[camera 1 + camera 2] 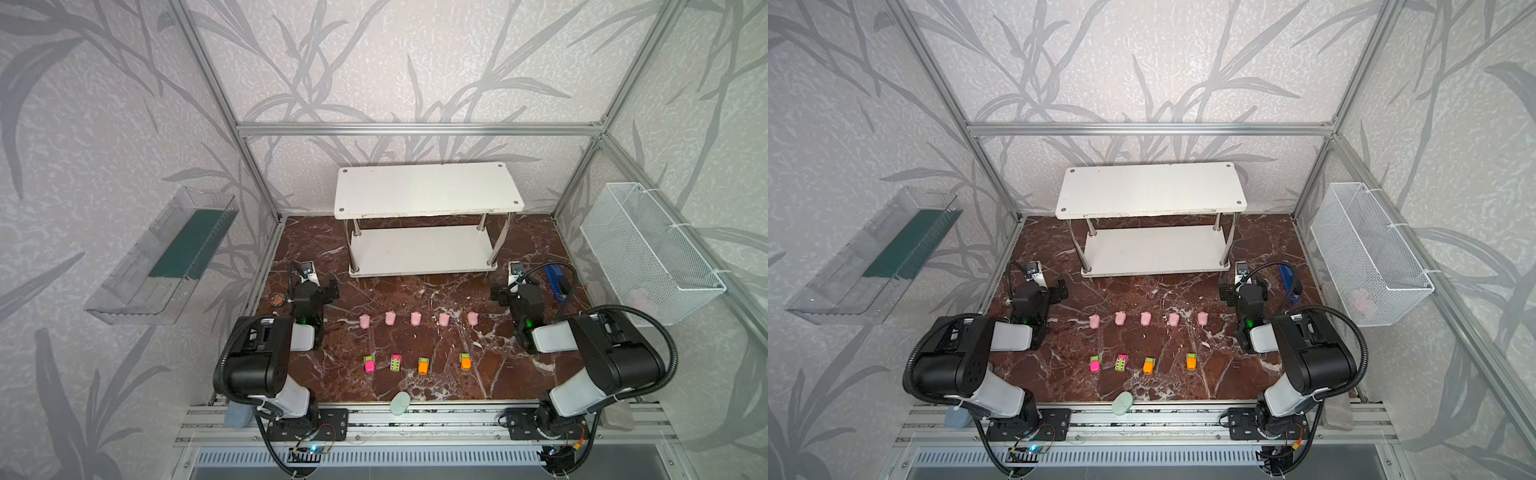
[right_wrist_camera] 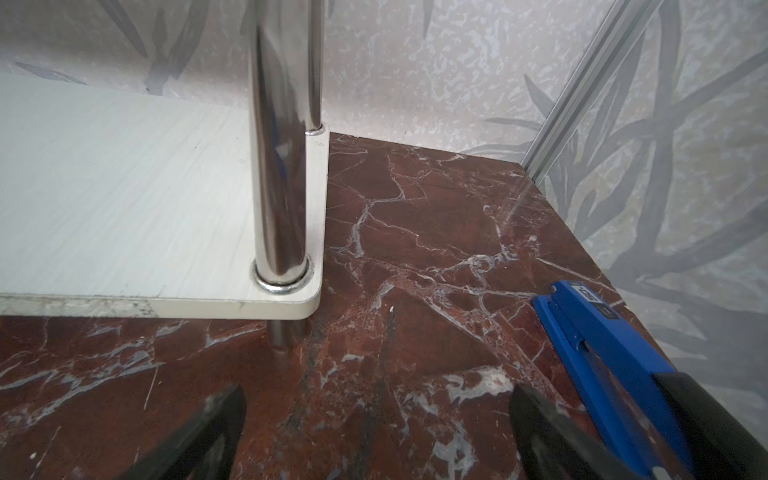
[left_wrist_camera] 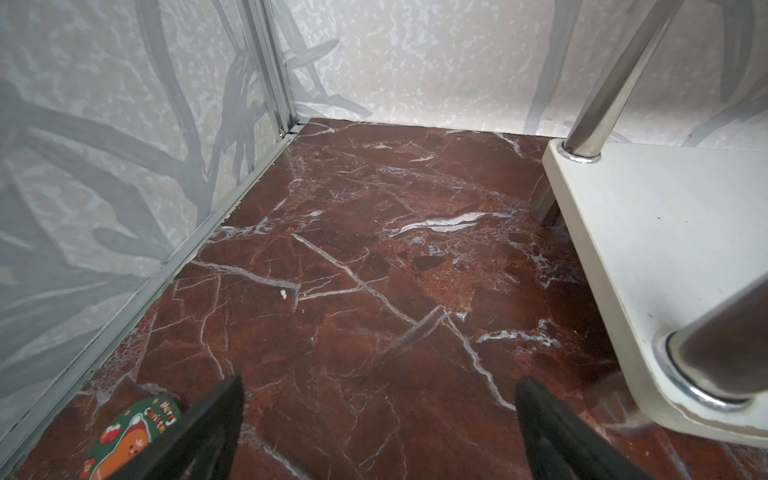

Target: Place and organize the plastic toys onto the shelf

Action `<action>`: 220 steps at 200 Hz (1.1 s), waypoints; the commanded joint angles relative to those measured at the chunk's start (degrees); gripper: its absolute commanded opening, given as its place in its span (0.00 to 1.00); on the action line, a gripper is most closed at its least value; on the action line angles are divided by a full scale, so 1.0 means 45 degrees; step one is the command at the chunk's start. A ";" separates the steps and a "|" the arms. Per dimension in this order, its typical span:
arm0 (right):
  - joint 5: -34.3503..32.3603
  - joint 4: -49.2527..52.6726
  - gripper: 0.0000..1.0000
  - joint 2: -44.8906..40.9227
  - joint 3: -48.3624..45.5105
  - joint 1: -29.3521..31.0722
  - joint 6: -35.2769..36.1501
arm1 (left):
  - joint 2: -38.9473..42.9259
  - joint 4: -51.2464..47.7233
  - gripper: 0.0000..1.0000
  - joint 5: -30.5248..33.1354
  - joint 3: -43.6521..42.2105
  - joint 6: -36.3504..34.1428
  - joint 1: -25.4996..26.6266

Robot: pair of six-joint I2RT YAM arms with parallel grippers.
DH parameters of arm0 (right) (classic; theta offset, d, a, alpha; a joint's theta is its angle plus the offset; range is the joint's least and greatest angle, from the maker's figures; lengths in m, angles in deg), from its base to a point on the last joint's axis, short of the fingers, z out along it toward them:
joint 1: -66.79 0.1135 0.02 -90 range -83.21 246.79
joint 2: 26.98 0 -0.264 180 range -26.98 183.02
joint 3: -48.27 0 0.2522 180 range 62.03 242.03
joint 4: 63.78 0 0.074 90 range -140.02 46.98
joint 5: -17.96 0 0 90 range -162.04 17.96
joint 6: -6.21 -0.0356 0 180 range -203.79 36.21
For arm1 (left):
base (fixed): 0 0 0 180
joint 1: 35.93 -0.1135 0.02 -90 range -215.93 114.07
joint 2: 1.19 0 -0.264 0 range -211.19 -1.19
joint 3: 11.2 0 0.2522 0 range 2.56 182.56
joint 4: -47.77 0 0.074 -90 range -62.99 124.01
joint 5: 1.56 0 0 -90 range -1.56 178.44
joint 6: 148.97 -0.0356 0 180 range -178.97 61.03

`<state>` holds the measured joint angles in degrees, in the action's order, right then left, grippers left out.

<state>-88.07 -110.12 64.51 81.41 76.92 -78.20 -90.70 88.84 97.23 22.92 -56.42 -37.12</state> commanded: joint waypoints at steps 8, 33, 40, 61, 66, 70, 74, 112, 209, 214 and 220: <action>-0.0187 -0.0142 0.99 0.0093 0.0123 -0.0005 -0.0165 | -0.0078 0.0015 0.99 -0.0148 0.0203 -0.0175 -0.0046; -0.0187 -0.0161 0.99 0.0092 0.0114 -0.0006 -0.0165 | -0.0090 0.0004 0.99 -0.0138 0.0202 -0.0172 -0.0033; -0.0187 -0.0151 0.99 0.0091 0.0123 -0.0018 -0.0155 | -0.0089 0.0003 0.99 -0.0138 0.0203 -0.0175 -0.0035; -0.0187 -0.0159 0.99 0.0084 0.0110 -0.0005 -0.0165 | -0.0098 0.0004 0.99 -0.0137 0.0202 -0.0175 -0.0047; -0.0182 -0.0161 0.99 0.0098 0.0110 -0.0011 -0.0165 | -0.0089 0.0003 0.99 -0.0137 0.0215 -0.0175 -0.0048; -0.0182 -0.0160 0.99 0.0086 0.0118 -0.0006 -0.0167 | -0.0088 0.0003 0.99 -0.0137 0.0207 -0.0175 -0.0048; -0.0187 -0.0144 0.99 0.0084 0.0109 -0.0005 -0.0167 | -0.0098 0.0003 0.99 -0.0138 0.0202 -0.0174 -0.0036; -0.0186 -0.0160 0.99 0.0092 0.0120 -0.0025 -0.0167 | -0.0088 0.0004 0.99 -0.0139 0.0202 -0.0165 -0.0033; -0.0168 -0.0084 0.99 0.0077 0.0147 -0.0014 -0.0203 | -0.0078 0.0001 0.99 -0.0197 0.0221 -0.0156 -0.0045; -0.0163 -0.0066 0.99 0.0066 0.0157 -0.0022 -0.0201 | -0.0087 -0.0002 0.99 -0.0221 0.0206 -0.0141 -0.0064; -0.0168 -0.0046 0.99 0.0078 0.0172 -0.0025 -0.0202 | -0.0086 0.0003 0.99 -0.0294 0.0206 -0.0100 -0.0120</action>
<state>-88.07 -110.07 64.51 81.41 76.92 -78.25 -90.70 88.66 97.08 22.99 -56.42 -37.14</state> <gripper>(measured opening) 0.992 0.994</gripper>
